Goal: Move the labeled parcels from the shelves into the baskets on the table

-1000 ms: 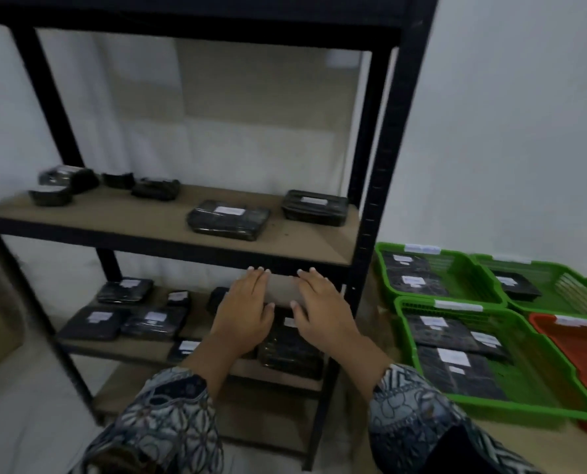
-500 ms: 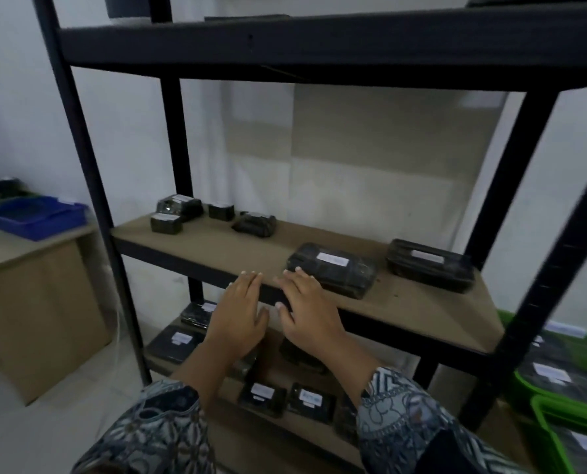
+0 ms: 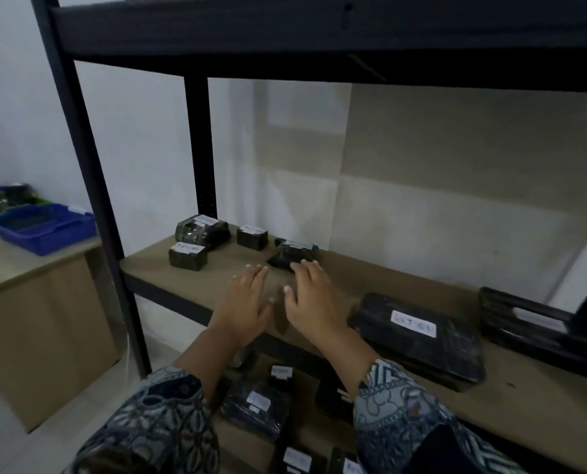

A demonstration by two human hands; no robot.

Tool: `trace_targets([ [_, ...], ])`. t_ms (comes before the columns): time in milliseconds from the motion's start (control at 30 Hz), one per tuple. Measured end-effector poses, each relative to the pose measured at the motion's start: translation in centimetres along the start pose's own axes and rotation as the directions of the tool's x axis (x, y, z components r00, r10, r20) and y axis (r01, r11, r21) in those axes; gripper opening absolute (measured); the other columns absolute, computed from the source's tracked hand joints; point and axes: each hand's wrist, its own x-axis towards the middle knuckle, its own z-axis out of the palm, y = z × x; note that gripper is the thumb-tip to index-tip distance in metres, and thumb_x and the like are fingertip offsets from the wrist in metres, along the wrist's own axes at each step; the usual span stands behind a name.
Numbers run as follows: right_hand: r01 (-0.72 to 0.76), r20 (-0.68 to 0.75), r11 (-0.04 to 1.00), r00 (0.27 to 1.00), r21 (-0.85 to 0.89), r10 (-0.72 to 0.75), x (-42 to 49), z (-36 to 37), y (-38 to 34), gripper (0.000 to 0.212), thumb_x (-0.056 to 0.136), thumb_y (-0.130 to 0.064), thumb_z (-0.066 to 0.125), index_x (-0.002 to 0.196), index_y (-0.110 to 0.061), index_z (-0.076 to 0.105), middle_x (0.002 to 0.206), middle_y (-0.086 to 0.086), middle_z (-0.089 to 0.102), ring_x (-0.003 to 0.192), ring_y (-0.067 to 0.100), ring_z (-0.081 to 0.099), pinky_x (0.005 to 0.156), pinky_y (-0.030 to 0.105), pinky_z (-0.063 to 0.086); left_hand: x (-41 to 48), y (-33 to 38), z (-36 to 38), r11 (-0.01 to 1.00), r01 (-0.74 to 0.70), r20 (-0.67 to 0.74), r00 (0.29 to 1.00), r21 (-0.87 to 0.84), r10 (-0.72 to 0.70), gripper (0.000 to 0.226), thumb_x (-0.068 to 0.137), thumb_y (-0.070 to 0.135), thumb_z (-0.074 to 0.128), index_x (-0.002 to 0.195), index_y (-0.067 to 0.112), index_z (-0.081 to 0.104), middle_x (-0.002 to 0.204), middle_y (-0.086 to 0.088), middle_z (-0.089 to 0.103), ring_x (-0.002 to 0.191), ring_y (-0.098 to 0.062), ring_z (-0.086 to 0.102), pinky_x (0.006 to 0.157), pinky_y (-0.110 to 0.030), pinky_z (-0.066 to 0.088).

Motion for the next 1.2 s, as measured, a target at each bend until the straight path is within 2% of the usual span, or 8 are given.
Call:
trace_targets([
  [100,-0.162,0.003,0.987,0.987,-0.007,0.162,3.7,1.7,-0.2,0.052,0.098,-0.035,0.038,0.145,-0.014,0.029,0.153,0.011,0.025,0.140,0.029,0.024,0.114,0.042,0.026,2.5,-2.8,0.4,0.999,-0.053,0.033,0.998,0.002,0.053,0.068,0.086,0.042,0.036,0.143,0.005,0.031,0.148,-0.016,0.031,0.138,-0.030,0.026,0.111,-0.043,0.023],
  [233,-0.407,0.061,0.911,0.913,0.068,0.403,8.1,4.1,1.2,0.054,0.098,-0.048,0.027,0.148,-0.031,0.018,0.157,0.008,0.015,0.142,0.032,0.019,0.110,0.047,0.031,5.2,-6.3,0.8,0.995,-0.093,0.124,0.988,-0.028,0.096,0.079,0.081,0.056,0.025,0.146,0.011,0.026,0.152,-0.010,0.026,0.140,-0.026,0.020,0.112,-0.037,0.016],
  [433,-0.536,0.087,0.844,0.842,0.027,0.532,11.1,5.4,3.3,0.057,0.091,-0.064,0.019,0.145,-0.044,0.022,0.153,0.006,0.032,0.139,0.035,0.027,0.114,0.050,0.021,6.4,-8.0,2.1,0.995,-0.103,0.254,0.962,0.003,0.098,0.087,0.072,0.064,0.011,0.141,0.016,0.034,0.146,-0.007,0.033,0.134,-0.025,0.029,0.112,-0.037,0.014],
  [533,-0.542,0.093,0.839,0.834,-0.040,0.543,10.6,5.7,3.6,0.053,0.094,-0.060,0.026,0.144,-0.043,0.024,0.151,0.005,0.036,0.138,0.034,0.030,0.116,0.048,0.015,6.6,-8.2,2.5,0.992,-0.125,0.236,0.965,0.025,0.115,0.065,0.090,0.054,0.031,0.142,0.015,0.034,0.146,-0.008,0.033,0.137,-0.025,0.025,0.113,-0.038,0.013],
  [733,-0.504,-0.014,0.779,0.836,0.373,0.548,10.0,5.2,3.1,0.044,0.084,-0.029,0.068,0.125,-0.027,0.052,0.131,0.006,0.054,0.119,0.025,0.051,0.100,0.034,0.042,6.5,-8.2,2.8,0.992,-0.128,0.206,0.971,0.002,0.125,0.060,0.090,0.049,0.034,0.139,0.014,0.036,0.143,-0.010,0.035,0.136,-0.026,0.025,0.112,-0.040,0.012],
  [867,-0.439,-0.142,0.775,0.823,0.453,0.549,9.2,5.4,2.7,0.078,0.068,-0.014,0.082,0.134,-0.022,0.041,0.132,0.005,0.050,0.120,0.022,0.050,0.102,0.035,0.041,6.5,-8.2,2.9,0.992,-0.125,0.191,0.974,-0.010,0.125,0.059,0.091,0.047,0.038,0.140,0.015,0.035,0.142,-0.009,0.037,0.136,-0.026,0.025,0.112,-0.041,0.012],
  [967,-0.437,-0.189,0.776,0.804,0.454,0.563,8.6,5.5,2.6,0.099,0.065,-0.015,0.085,0.145,-0.024,0.028,0.139,0.006,0.045,0.124,0.022,0.047,0.106,0.040,0.040,6.4,-8.0,2.7,0.992,-0.129,0.191,0.973,-0.009,0.128,0.059,0.091,0.047,0.038,0.139,0.012,0.035,0.141,-0.012,0.039,0.136,-0.027,0.025,0.113,-0.042,0.014],
  [1200,-0.453,-0.226,0.793,0.791,0.409,0.568,8.3,5.8,2.5,0.104,0.064,-0.018,0.086,0.148,-0.021,0.025,0.140,0.006,0.049,0.125,0.021,0.050,0.105,0.033,0.041,6.3,-7.9,2.6,0.991,-0.135,0.175,0.975,-0.019,0.136,0.059,0.091,0.046,0.038,0.139,0.011,0.037,0.140,-0.011,0.040,0.136,-0.027,0.025,0.112,-0.041,0.013],
])
